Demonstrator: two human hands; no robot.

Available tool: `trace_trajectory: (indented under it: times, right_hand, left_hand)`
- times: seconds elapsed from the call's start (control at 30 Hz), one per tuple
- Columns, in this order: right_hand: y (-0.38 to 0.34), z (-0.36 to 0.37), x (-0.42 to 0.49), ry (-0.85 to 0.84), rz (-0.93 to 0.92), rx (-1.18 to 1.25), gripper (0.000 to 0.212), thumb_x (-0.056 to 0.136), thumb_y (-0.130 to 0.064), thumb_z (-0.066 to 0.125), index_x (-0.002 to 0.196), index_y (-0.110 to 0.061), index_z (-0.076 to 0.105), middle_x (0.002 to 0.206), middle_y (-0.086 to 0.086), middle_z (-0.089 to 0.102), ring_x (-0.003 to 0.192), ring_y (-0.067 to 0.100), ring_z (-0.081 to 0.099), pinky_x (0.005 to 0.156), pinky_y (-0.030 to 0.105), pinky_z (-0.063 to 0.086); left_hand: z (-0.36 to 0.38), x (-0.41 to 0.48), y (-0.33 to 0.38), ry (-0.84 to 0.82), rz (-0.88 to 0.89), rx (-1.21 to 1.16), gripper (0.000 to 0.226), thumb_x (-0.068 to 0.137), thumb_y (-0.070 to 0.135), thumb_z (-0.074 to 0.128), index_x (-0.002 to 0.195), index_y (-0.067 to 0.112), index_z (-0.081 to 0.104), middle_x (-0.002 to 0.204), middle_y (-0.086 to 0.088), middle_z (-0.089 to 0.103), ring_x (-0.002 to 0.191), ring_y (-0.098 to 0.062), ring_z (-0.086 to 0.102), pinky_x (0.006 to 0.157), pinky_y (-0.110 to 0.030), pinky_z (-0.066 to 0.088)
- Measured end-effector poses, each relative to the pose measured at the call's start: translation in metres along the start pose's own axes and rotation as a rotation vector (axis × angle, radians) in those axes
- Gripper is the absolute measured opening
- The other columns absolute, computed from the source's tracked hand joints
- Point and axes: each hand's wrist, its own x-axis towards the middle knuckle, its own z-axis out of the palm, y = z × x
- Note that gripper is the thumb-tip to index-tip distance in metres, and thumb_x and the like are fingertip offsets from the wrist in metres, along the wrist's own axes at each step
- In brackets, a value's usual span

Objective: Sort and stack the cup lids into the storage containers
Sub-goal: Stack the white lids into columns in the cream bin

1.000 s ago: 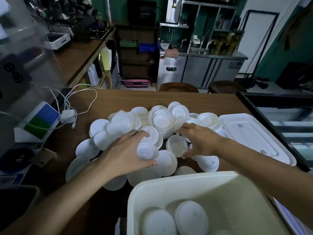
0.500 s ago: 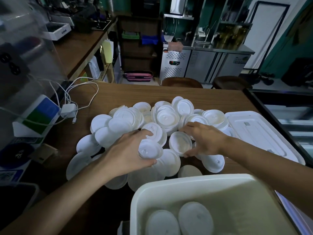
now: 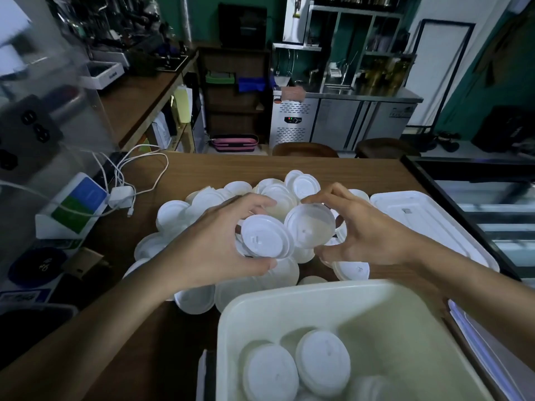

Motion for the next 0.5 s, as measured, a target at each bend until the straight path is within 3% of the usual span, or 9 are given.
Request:
trace_trajectory:
  times: [0.13, 0.27, 0.5]
  right_hand:
    - [-0.028, -0.013, -0.034, 0.03, -0.049, 0.08, 0.074, 0.074, -0.021, 0.089, 0.137, -0.035, 0.051, 0.128, -0.02, 0.056, 0.121, 0.011, 0.054, 0.098, 0.03, 0.049]
    - [-0.035, -0.015, -0.064, 0.047, -0.02, 0.19, 0.085, 0.073, -0.02, 0.092, 0.142, -0.033, 0.044, 0.133, -0.014, 0.059, 0.128, 0.017, 0.054, 0.103, 0.04, 0.048]
    - [-0.041, -0.005, -0.108, 0.048, -0.009, 0.15, 0.072, 0.072, -0.023, 0.093, 0.131, -0.03, 0.053, 0.124, -0.014, 0.063, 0.122, 0.016, 0.059, 0.098, 0.037, 0.05]
  left_hand:
    - [-0.003, -0.01, 0.029, -0.009, 0.087, -0.06, 0.079, 0.068, 0.03, 0.094, 0.135, 0.043, 0.053, 0.122, 0.012, 0.064, 0.118, -0.015, 0.064, 0.1, -0.042, 0.053]
    - [0.001, -0.022, 0.052, -0.068, 0.127, -0.043, 0.083, 0.068, 0.027, 0.094, 0.135, 0.044, 0.05, 0.123, 0.016, 0.062, 0.12, -0.013, 0.062, 0.1, -0.044, 0.053]
    - [0.003, -0.04, 0.072, -0.206, 0.118, 0.03, 0.079, 0.064, 0.04, 0.096, 0.127, 0.045, 0.049, 0.12, 0.022, 0.062, 0.119, -0.004, 0.061, 0.096, -0.028, 0.053]
